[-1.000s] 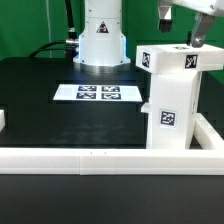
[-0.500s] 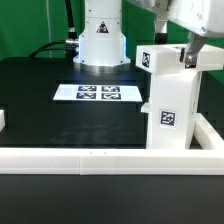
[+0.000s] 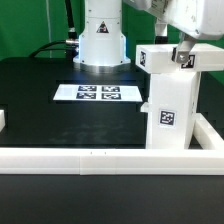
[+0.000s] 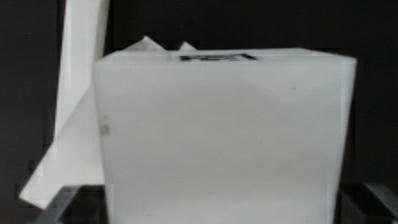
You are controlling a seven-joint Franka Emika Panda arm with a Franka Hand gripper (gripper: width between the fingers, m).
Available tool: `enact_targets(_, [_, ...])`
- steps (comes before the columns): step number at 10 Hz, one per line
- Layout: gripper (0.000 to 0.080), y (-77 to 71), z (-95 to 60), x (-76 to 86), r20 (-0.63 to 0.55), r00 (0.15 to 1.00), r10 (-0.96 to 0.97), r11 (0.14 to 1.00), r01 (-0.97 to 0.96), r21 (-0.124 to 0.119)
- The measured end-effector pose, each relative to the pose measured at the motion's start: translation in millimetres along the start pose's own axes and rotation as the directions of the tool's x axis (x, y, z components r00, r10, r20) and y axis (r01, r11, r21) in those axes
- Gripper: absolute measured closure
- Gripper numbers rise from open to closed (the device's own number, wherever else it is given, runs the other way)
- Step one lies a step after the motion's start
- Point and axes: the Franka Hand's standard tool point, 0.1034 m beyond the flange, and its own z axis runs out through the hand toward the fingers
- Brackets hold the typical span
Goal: Assemble cabinet
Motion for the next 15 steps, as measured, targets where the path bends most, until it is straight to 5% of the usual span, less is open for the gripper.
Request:
enact_targets(7, [0.0235,-4.9,0.9,-1.2,0.013,0.853,0.521,0.853,-0.521,0.022])
enact_targets(11, [0.0235,-8.6,2.0,0.1,0.031,0.666,0.746,0.665,-0.746,0.029])
enact_targets(14, [0.0235,-12.0,2.1,3.4,0.053,0.366,0.929,0.365,-0.931,0.024])
enact_targets(15, [0.0235,-12.2,1.7,6.6,0.054,0.205,0.977,0.204,-0.979,0.028])
